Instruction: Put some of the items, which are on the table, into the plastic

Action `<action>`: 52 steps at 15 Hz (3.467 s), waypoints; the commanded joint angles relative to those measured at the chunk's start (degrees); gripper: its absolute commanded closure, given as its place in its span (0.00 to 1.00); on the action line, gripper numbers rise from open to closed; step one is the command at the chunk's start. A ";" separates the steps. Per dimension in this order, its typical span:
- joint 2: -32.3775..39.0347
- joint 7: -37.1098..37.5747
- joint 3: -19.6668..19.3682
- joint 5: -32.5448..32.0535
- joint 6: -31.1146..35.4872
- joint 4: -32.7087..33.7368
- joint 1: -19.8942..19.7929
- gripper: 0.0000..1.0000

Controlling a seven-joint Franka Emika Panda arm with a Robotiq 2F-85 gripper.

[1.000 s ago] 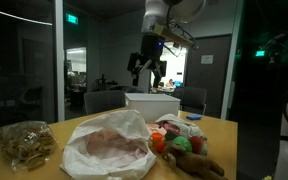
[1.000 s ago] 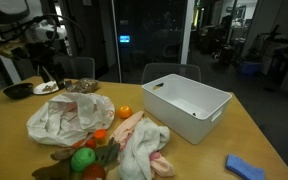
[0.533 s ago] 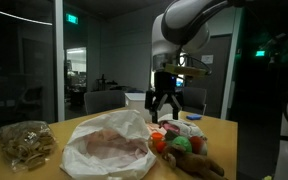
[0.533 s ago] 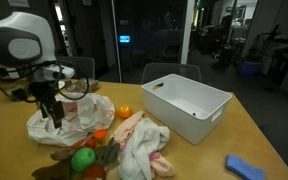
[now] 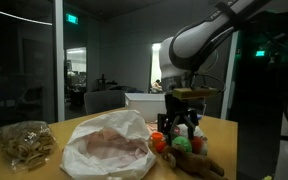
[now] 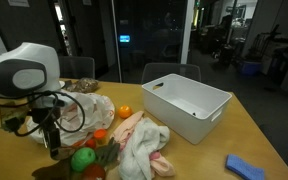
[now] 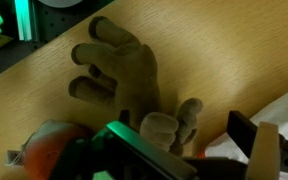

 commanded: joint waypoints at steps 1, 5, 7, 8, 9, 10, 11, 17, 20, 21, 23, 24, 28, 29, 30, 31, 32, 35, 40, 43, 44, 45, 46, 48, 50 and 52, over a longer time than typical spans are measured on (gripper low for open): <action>2.74 2.27 0.71 0.47 2.38 0.07 -0.24 0.00; 7.89 5.23 0.68 -0.43 4.88 0.00 -0.93 0.00; 10.37 6.56 0.31 -0.75 5.40 -0.05 -1.15 0.00; 11.63 7.87 0.37 -2.03 5.70 -0.08 -1.63 0.00; 12.79 8.89 0.22 -2.83 5.69 -0.09 -1.87 0.00; 13.75 9.86 0.01 -3.94 6.10 -0.10 -2.13 0.00; 14.47 10.98 -0.04 -5.54 6.67 -0.10 -2.39 0.22; 16.35 15.47 -0.62 -11.11 9.31 0.07 -2.11 0.65; 15.42 15.82 -0.90 -11.40 8.26 0.19 -1.83 0.86; 13.77 14.33 -1.29 -10.10 7.47 0.26 -1.45 0.90; 9.67 12.13 -1.83 -8.83 6.04 0.47 -1.04 0.89; 7.30 10.93 -2.08 -8.45 5.28 0.60 -0.82 0.88; -4.54 7.19 -1.43 -9.06 4.69 -0.48 0.42 0.89; -6.38 6.11 -0.90 -8.70 3.68 0.94 1.19 0.89; -7.24 4.95 -0.36 -8.05 3.31 2.59 2.20 0.89; -7.15 4.50 0.64 -7.71 4.23 4.11 3.16 0.89; -6.66 4.12 1.82 -7.37 5.70 5.56 4.09 0.89; -4.23 3.95 6.42 -8.19 9.56 10.97 5.87 0.89; 4.07 1.25 11.87 -12.62 25.37 14.61 5.75 0.89; 9.77 -2.14 11.29 -11.79 33.82 12.80 6.32 0.88; 11.37 -3.73 10.47 -10.20 35.33 12.42 7.19 0.89; 12.68 -5.30 9.45 -7.82 36.56 11.85 8.56 0.89; 13.75 -6.97 8.60 -5.51 37.30 11.52 9.66 0.89; 14.52 -11.25 6.73 0.28 37.55 10.67 12.15 0.89; 15.02 -13.95 5.75 2.85 37.40 9.94 12.78 0.89; 15.87 -13.51 5.73 0.22 36.47 9.14 11.34 0.89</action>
